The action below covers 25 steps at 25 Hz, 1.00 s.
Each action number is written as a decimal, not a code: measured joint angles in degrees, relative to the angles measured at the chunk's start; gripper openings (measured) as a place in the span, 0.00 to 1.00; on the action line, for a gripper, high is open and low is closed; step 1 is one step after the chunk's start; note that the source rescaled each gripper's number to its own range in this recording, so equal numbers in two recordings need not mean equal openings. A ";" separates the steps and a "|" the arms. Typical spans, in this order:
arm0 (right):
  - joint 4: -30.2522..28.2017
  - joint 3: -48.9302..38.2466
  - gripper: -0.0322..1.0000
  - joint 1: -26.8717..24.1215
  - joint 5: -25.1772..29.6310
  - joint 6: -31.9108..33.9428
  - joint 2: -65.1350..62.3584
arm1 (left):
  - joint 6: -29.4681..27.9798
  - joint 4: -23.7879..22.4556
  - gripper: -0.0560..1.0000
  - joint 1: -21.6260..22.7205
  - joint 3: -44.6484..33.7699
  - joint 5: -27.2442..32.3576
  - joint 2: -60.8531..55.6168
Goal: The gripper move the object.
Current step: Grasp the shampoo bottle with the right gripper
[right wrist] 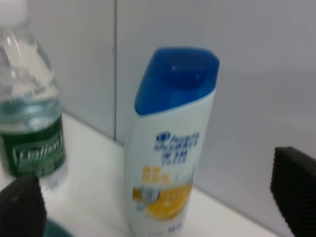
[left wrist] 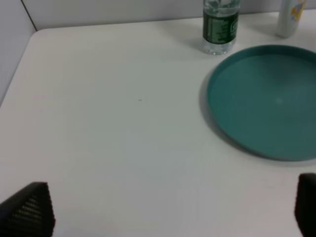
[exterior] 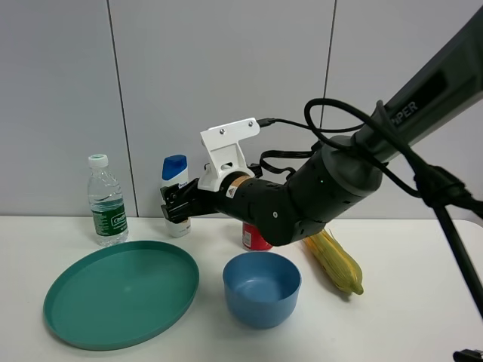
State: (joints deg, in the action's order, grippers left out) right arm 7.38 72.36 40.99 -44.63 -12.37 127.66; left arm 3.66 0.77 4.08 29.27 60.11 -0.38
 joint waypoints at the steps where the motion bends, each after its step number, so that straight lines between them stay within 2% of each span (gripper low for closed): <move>1: 0.00 0.00 1.00 0.00 -0.61 0.05 0.34 | 0.00 0.00 1.00 0.00 0.00 0.00 0.00; 6: 0.92 0.00 1.00 0.00 -1.44 0.26 1.94 | 0.00 0.00 1.00 0.00 0.00 0.00 0.00; 10: 5.37 1.92 1.00 0.00 -0.84 0.39 2.05 | 0.00 0.00 1.00 0.00 0.00 0.00 0.00; 17: 10.75 11.16 1.00 1.58 7.83 -0.05 2.05 | 0.00 0.00 1.00 0.00 0.00 0.00 0.00; 25: 15.10 13.90 1.00 2.56 9.25 -0.49 2.76 | 0.00 0.00 1.00 0.00 0.00 0.00 0.00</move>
State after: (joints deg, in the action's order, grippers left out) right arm 22.48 86.27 43.55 -35.38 -12.86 130.41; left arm 3.66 0.77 4.08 29.27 60.11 -0.38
